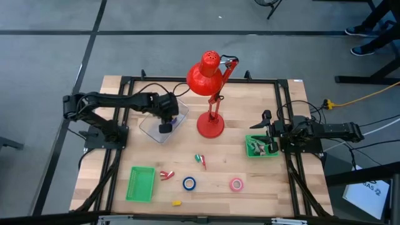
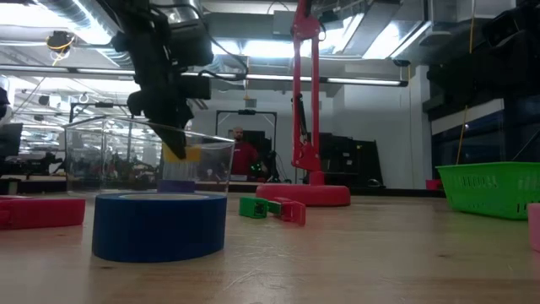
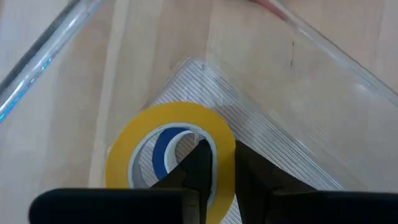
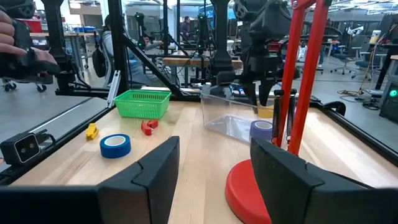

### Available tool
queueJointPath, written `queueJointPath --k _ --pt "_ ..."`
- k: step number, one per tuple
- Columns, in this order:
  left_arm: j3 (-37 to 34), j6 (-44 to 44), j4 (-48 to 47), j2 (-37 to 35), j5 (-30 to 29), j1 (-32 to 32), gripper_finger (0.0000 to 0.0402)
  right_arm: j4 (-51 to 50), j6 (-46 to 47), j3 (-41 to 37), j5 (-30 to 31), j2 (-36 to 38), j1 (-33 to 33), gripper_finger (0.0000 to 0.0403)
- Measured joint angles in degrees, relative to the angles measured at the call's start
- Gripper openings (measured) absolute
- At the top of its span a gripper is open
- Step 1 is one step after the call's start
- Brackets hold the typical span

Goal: Pick and place Stapler, Stapler remover, tape
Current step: Put the yellow tape into the transparent bin, then put the blue tape into the transparent bin

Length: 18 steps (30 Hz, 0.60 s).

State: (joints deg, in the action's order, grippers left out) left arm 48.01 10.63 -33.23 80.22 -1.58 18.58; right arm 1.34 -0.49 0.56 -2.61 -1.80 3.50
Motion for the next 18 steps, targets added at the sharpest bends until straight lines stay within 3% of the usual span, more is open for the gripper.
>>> queueJointPath --k 11,18 --pt "-0.02 -1.54 0.07 0.40 -0.82 0.02 0.0093 0.00 0.00 -0.01 0.02 0.00 -0.02 0.0199" --pt "-0.02 -4.31 0.07 0.40 -4.94 0.04 0.0135 0.00 0.00 0.00 0.02 0.00 -0.01 0.0199"
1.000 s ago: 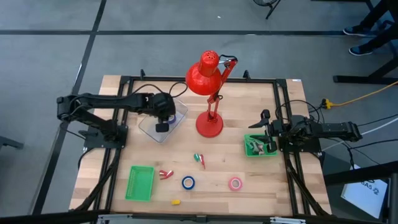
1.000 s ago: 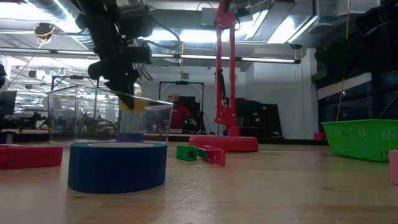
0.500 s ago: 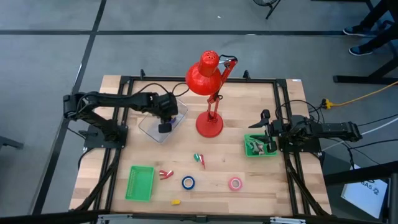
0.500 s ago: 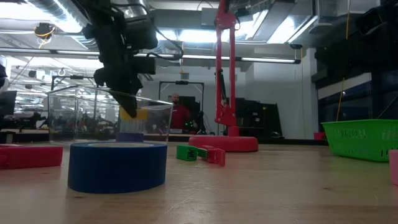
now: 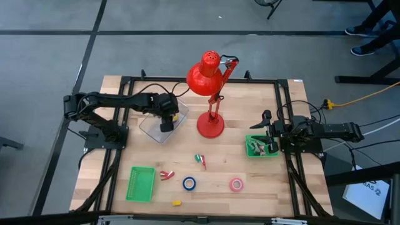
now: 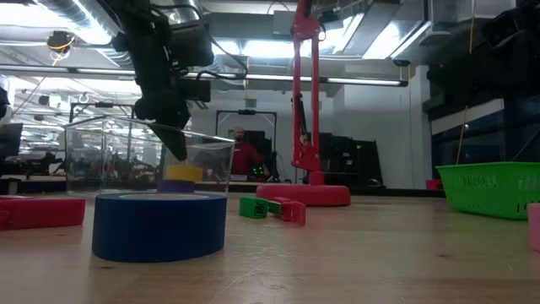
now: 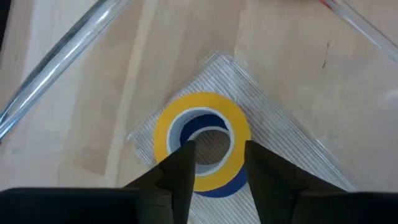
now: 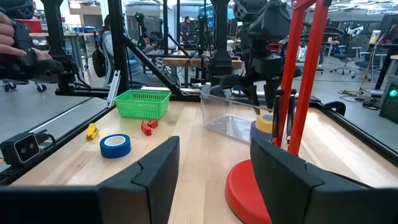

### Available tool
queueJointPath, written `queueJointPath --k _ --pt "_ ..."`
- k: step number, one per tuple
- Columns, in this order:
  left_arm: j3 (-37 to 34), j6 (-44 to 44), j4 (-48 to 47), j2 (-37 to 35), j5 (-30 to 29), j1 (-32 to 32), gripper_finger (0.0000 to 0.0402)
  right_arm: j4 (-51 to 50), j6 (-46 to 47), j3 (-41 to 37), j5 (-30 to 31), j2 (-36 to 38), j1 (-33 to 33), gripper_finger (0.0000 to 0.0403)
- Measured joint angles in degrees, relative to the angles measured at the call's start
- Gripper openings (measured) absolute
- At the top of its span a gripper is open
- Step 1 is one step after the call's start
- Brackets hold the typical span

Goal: Pick and place Stapler, Stapler remover, tape
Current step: Put the blue tape into the transparent bin

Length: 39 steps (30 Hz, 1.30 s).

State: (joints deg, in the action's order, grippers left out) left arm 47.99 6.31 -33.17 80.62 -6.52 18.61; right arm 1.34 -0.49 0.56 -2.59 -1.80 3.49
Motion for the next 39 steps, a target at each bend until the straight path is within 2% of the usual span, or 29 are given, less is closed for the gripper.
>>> queueJointPath --k 11,19,26,31,39 --pt "0.02 -1.30 -0.01 -1.31 -0.59 -0.94 0.0175 0.00 0.00 0.00 0.00 0.00 0.00 0.0199" --pt "0.07 -1.16 -0.06 -3.74 -2.02 -2.95 0.0173 0.00 0.01 0.00 -0.01 0.00 0.01 0.0199" --pt "0.15 -1.08 -0.17 -7.12 -5.76 -6.33 0.0173 0.00 0.00 0.00 -0.01 0.00 0.01 0.0199" --pt "3.36 -0.38 -4.08 -8.35 -8.92 -9.37 0.0171 0.00 0.00 0.00 0.00 0.02 0.02 0.0199" --pt "8.04 -0.50 -8.16 -9.94 -8.99 -14.87 0.0169 0.00 0.00 0.00 -0.02 0.00 0.00 0.0199"
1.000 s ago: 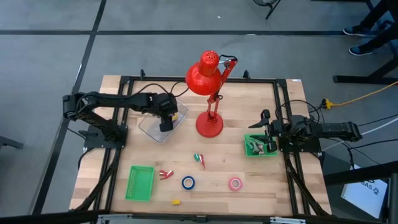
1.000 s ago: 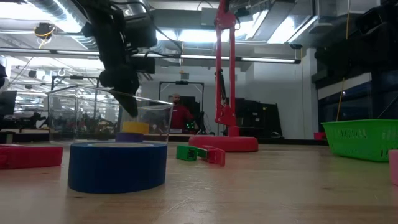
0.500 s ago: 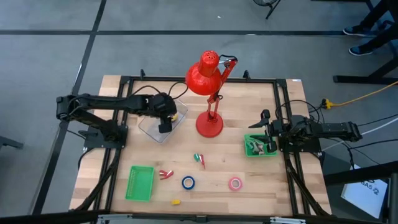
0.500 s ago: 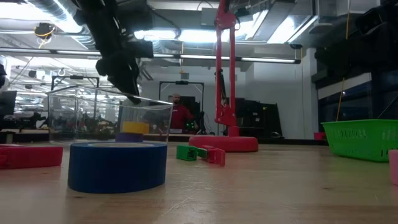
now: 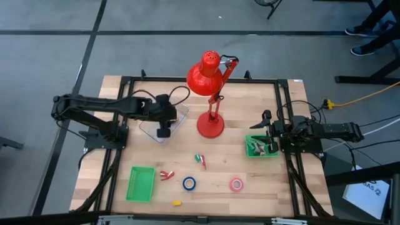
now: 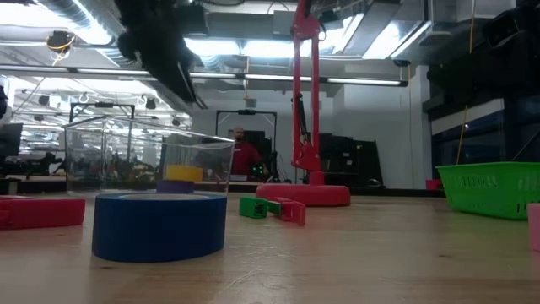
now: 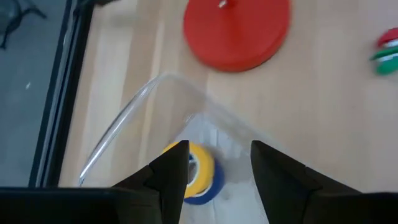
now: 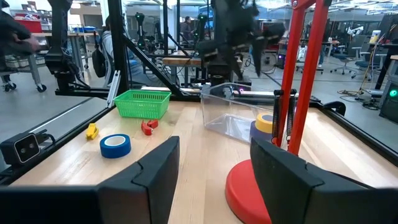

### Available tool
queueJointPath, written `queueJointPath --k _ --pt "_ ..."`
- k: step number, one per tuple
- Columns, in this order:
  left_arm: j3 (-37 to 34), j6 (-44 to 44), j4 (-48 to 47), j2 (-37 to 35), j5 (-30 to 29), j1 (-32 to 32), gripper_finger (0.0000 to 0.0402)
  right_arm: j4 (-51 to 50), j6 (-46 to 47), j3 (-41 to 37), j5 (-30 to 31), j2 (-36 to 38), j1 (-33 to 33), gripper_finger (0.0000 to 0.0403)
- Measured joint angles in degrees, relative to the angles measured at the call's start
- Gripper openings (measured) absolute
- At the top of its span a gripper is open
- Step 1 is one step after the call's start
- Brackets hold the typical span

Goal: Pick and place Stapler, Stapler remover, tape
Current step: Put the blue tape into the transparent bin

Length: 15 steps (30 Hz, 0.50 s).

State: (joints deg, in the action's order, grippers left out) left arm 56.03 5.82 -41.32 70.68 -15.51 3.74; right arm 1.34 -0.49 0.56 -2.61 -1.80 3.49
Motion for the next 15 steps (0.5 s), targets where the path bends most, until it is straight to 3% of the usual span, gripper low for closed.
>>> queueJointPath --k 15 --pt "1.40 -0.22 0.51 0.06 2.14 -19.97 0.0166 0.01 0.00 0.00 0.02 0.00 0.02 0.0199"
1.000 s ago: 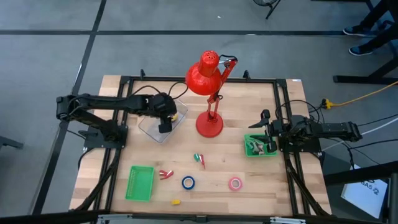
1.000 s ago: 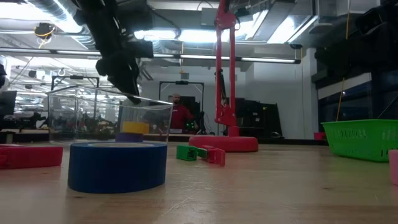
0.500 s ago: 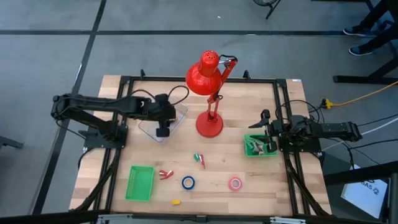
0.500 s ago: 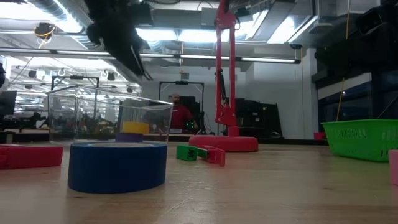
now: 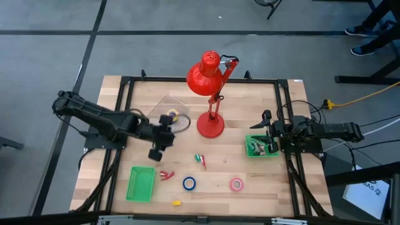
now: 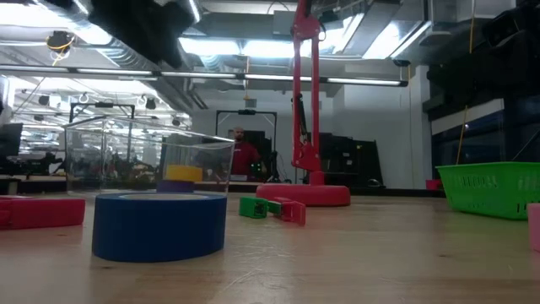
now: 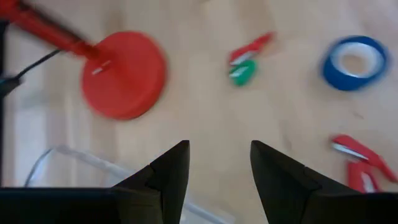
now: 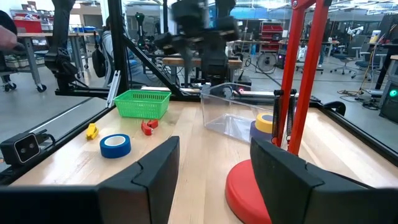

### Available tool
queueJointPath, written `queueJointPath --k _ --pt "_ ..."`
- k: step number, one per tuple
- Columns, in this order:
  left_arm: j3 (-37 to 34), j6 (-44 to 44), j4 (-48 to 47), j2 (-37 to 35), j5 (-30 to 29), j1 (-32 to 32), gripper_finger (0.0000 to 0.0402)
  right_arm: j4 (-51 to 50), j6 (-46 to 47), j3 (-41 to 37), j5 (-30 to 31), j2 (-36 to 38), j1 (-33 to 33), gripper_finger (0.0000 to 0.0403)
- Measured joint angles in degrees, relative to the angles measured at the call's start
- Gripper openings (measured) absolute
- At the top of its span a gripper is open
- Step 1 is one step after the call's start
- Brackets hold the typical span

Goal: Pick and place Stapler, Stapler remover, tape
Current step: Put the blue tape into the transparent bin

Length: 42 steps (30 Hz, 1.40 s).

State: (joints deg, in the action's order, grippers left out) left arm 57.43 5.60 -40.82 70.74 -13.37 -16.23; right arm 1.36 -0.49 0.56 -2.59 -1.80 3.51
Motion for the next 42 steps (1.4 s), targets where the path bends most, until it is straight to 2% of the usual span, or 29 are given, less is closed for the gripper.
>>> queueJointPath --k 7,15,22,33,42 --pt "0.02 -0.12 2.89 3.71 1.67 -9.73 0.0166 0.01 0.00 0.00 -0.01 0.00 -0.02 0.0199" --pt "0.97 -1.85 10.97 10.80 4.74 -14.94 0.0164 0.01 0.00 0.00 0.00 0.00 -0.02 0.0199" --pt "7.81 -1.33 10.66 20.98 4.91 -16.35 0.0164 0.01 0.00 0.00 0.00 0.00 0.00 0.0199" --pt "16.96 1.14 10.63 35.12 10.44 -17.43 0.0159 -0.01 0.02 0.00 0.00 0.00 -0.02 0.0199" --pt "18.45 1.19 13.59 42.90 9.80 -16.55 0.0157 -0.01 0.00 0.00 -0.02 0.00 0.00 0.0199"
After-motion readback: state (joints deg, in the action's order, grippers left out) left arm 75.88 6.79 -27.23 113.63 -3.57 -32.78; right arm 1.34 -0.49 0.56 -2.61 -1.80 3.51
